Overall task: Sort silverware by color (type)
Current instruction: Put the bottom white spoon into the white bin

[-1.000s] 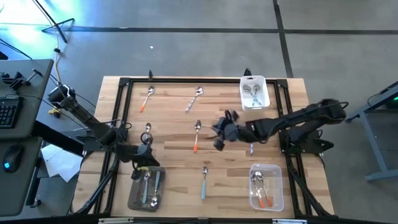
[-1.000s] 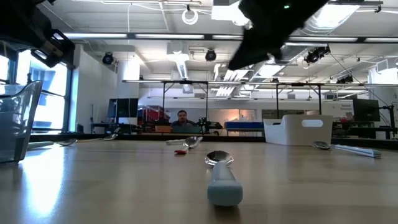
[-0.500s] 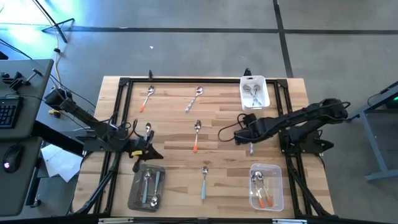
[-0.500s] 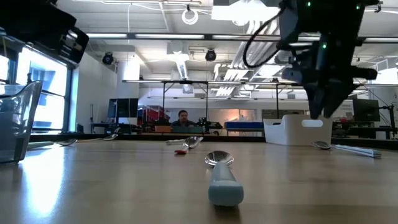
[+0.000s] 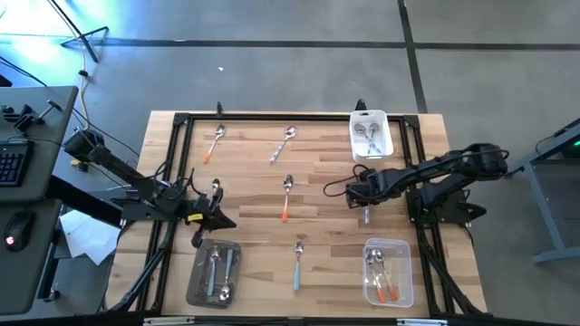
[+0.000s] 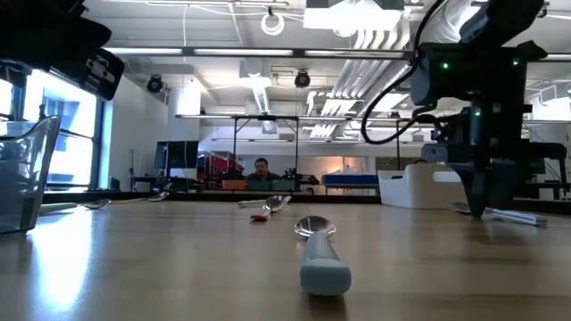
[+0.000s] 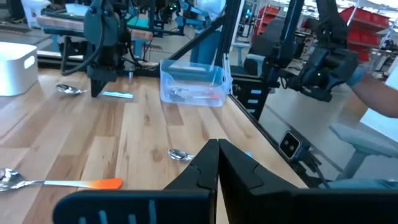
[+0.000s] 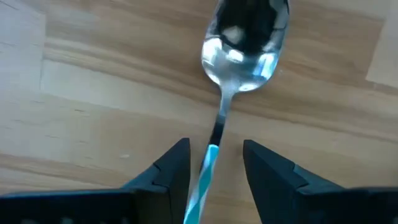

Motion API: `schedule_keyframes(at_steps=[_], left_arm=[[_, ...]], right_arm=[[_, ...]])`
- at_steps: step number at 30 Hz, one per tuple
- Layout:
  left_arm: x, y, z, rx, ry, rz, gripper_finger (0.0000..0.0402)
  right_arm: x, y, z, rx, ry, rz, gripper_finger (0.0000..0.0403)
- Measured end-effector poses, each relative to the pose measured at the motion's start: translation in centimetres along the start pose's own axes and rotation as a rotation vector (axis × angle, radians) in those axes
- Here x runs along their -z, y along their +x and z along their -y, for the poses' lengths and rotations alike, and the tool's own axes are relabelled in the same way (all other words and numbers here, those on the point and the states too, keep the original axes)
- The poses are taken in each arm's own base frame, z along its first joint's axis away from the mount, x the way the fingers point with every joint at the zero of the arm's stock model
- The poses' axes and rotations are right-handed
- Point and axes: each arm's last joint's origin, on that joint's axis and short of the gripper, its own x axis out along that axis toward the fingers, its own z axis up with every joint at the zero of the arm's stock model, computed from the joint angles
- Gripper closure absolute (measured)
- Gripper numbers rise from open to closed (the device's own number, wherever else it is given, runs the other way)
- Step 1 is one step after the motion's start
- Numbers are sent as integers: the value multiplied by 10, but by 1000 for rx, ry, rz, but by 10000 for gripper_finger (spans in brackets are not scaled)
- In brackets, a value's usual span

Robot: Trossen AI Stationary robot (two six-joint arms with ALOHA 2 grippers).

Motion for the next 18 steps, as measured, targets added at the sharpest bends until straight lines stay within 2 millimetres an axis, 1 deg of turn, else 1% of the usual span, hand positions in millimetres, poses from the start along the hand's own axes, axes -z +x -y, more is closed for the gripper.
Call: schedule_keyframes(at_steps=[3, 5, 9, 12, 13, 15, 18], left_arm=[[0, 0, -1, -23, -6, 4, 401], [0, 0, -1, -34, -17, 7, 401], [-1, 0, -2, -70, -14, 23, 401], [-1, 0, -3, -111, 27, 29, 401], [-2, 0, -3, -126, 37, 32, 401], [-2, 0, -4, -150, 53, 34, 401], [-3, -1, -5, -152, 73, 40, 401]], right_arm=[[-1, 3, 2, -2, -23, -3, 277], [-1, 3, 2, -8, -48, -5, 292], [-2, 1, -2, -36, -124, -15, 345], [-2, -2, -7, -49, -194, -2, 389], [-2, -4, -9, -57, -214, 5, 394], [-4, -10, -16, -88, -238, 19, 389], [-6, -22, -24, -107, -283, 28, 386]])
